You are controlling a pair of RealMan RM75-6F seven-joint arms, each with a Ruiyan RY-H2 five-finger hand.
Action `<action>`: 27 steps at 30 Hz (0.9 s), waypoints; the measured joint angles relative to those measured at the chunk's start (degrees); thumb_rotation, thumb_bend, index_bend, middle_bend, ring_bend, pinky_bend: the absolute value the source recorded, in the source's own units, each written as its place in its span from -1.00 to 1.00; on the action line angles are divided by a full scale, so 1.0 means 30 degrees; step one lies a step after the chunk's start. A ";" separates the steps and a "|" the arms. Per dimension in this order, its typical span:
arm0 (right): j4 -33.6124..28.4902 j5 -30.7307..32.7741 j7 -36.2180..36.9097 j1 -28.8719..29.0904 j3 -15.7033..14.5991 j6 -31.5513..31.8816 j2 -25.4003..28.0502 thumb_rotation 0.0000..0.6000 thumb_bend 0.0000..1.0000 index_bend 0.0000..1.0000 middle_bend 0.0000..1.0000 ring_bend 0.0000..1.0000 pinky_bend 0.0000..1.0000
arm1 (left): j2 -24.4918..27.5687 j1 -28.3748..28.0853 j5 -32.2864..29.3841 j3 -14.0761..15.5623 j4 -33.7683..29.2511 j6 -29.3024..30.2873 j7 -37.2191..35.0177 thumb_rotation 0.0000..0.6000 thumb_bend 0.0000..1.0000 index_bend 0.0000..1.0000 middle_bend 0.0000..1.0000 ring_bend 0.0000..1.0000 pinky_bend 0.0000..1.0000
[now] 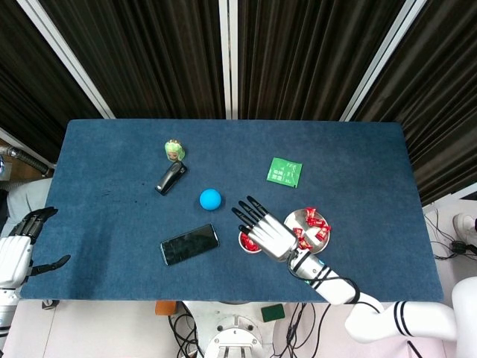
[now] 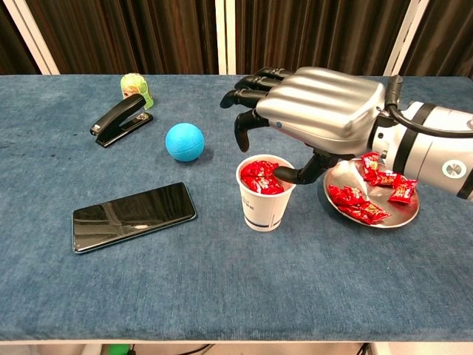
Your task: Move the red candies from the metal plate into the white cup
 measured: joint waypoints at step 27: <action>0.2576 0.1556 0.1766 -0.2258 -0.1214 -0.0211 0.1830 1.00 -0.32 -0.24 -0.88 -1.00 -1.00 | 0.0017 -0.0026 0.0071 0.0054 -0.0252 -0.0066 0.0312 1.00 -0.91 -0.67 -0.74 -0.78 -0.54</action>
